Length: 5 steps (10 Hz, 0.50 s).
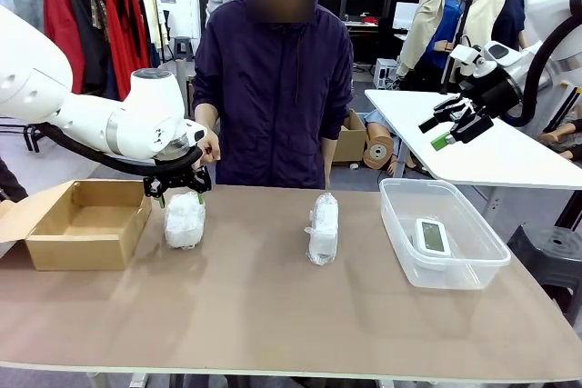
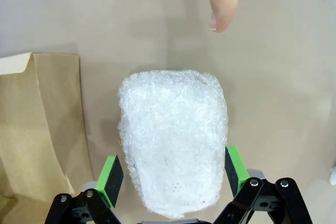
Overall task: Separate and place wrapped and unwrapped clocks.
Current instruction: Pick up the Digital clock indicated by the person.
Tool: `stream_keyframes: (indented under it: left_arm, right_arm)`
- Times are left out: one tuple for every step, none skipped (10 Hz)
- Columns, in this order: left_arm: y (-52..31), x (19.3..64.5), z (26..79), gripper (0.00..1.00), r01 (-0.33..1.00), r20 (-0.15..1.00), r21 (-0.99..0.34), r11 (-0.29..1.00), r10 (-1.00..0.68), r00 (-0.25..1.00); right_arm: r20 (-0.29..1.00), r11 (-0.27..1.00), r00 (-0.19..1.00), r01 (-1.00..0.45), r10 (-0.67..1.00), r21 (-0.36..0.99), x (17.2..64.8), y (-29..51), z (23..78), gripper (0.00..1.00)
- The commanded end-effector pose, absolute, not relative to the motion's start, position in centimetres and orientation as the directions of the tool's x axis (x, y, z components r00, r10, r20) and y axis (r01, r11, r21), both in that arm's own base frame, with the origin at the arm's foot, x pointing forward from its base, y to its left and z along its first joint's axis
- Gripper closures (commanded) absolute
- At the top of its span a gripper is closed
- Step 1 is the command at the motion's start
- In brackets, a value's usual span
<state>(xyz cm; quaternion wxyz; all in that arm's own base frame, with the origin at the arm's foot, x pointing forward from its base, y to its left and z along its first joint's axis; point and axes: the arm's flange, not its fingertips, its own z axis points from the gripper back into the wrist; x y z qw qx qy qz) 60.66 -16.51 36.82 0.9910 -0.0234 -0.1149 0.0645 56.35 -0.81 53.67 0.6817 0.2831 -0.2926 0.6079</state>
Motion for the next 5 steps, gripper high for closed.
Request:
stream_keyframes:
  left_arm:
    - [-16.7, 60.7, 36.6, 0.0, -0.162, 0.23, -0.035, 0.986, 0.166, 0.959]
    - [-16.5, 60.7, 36.4, 0.0, -0.165, 0.223, -0.04, 0.985, 0.17, 0.96]
    - [-16.5, 60.7, 36.2, 0.0, -0.163, 0.215, -0.045, 0.986, 0.169, 0.962]
    - [-16.5, 60.8, 35.9, 0.0, -0.164, 0.207, -0.048, 0.985, 0.17, 0.963]
    - [-16.5, 60.9, 35.5, 0.0, -0.163, 0.198, -0.052, 0.985, 0.17, 0.965]
  right_arm:
    - [0.732, 0.093, 0.068, -0.996, 0.678, 0.006, 55.9, -0.8, 53.4, 0.0]
    - [0.732, 0.093, 0.068, -0.996, 0.678, 0.006, 55.9, -0.8, 53.4, 0.0]
    - [0.732, 0.093, 0.068, -0.996, 0.678, 0.006, 55.9, -0.8, 53.4, 0.0]
    - [0.732, 0.093, 0.068, -0.996, 0.678, 0.006, 55.9, -0.8, 53.4, 0.0]
    - [0.732, 0.093, 0.068, -0.996, 0.678, 0.006, 55.9, -0.8, 53.4, 0.0]
